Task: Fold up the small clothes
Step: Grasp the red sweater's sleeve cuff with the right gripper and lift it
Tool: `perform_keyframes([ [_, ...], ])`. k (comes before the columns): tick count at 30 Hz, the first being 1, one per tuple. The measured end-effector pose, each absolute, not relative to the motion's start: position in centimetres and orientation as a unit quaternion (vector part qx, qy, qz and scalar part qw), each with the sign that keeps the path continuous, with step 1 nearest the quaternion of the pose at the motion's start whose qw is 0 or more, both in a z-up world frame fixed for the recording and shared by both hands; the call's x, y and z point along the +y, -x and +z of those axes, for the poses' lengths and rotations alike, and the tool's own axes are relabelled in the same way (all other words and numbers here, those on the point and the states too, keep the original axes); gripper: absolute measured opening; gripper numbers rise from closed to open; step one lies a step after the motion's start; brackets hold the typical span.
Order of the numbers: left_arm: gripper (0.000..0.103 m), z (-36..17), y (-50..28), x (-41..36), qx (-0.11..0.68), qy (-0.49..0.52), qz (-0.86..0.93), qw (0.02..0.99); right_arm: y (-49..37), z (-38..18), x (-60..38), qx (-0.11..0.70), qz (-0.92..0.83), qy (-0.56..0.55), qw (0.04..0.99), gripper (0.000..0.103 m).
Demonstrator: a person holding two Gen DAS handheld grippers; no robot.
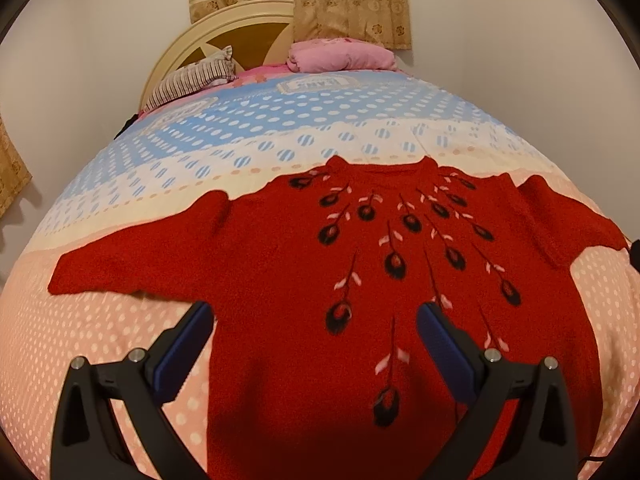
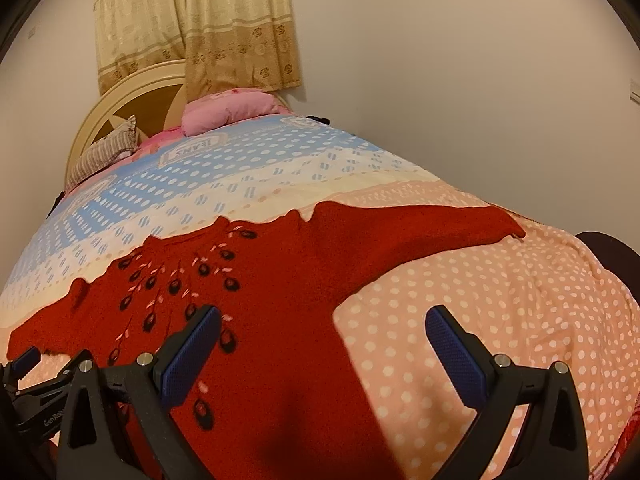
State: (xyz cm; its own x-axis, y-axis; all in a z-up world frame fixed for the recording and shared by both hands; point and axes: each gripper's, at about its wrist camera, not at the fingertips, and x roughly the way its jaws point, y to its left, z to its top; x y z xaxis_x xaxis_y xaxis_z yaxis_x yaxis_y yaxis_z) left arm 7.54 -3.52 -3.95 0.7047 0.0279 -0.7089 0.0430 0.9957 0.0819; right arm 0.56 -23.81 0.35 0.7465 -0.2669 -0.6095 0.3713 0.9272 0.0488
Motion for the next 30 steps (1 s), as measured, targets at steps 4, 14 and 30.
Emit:
perform_keyframes([
  [4, 0.103, -4.3, -9.2, -3.6, 0.369, -0.047, -0.016, 0.928, -1.7, -0.2, -25.9, 0.316, -0.176, -0.087, 0.928, 0.102],
  [14, 0.103, -7.5, -13.9, 0.5, 0.361, -0.001, 0.022, 0.932, -2.6, -2.1, -40.6, 0.337, -0.250, -0.160, 0.893, 0.091],
  [30, 0.103, -11.2, -15.3, 1.8, 0.435, 0.047, 0.046, 0.898, -6.8, -9.7, -62.0, 0.325, -0.313, -0.435, 0.779, 0.065],
])
